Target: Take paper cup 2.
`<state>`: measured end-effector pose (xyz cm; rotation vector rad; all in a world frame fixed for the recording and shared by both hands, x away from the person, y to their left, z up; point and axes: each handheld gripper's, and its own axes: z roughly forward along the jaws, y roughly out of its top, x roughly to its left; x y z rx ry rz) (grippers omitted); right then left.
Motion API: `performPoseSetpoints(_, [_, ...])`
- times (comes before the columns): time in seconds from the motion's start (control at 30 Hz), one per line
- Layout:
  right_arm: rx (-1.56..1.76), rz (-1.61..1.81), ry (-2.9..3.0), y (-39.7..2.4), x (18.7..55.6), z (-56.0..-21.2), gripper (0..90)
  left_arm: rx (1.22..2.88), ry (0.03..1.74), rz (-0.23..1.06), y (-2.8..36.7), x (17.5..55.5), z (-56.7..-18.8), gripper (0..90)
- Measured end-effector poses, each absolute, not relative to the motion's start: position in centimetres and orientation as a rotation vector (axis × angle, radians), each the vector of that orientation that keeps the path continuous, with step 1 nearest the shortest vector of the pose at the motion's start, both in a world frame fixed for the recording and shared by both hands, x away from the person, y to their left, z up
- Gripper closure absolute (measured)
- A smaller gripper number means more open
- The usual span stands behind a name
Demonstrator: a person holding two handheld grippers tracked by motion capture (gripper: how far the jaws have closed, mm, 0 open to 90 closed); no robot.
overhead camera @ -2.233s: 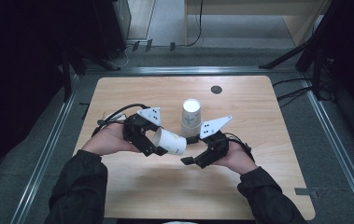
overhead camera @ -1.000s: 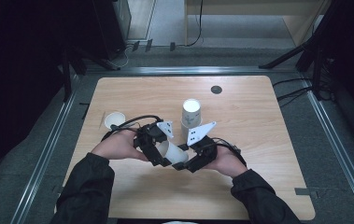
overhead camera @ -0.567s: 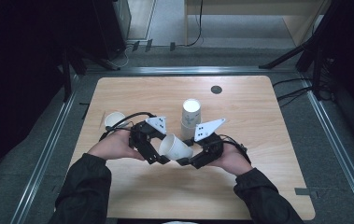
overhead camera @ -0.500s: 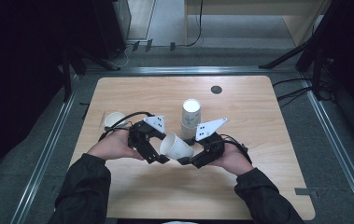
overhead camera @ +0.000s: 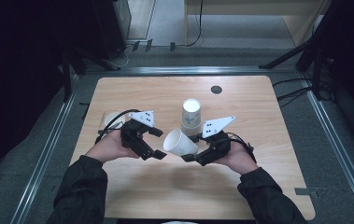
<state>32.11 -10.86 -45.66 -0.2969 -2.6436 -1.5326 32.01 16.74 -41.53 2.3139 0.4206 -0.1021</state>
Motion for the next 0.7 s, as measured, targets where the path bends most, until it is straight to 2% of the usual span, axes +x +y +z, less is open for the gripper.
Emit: performPoseSetpoints(0.7, [-0.314, -1.561, -2.597, -11.1, 32.3, -45.5, 33.4, 2.160, 0.458, -0.156, 15.2, 32.1, -42.6, 12.9])
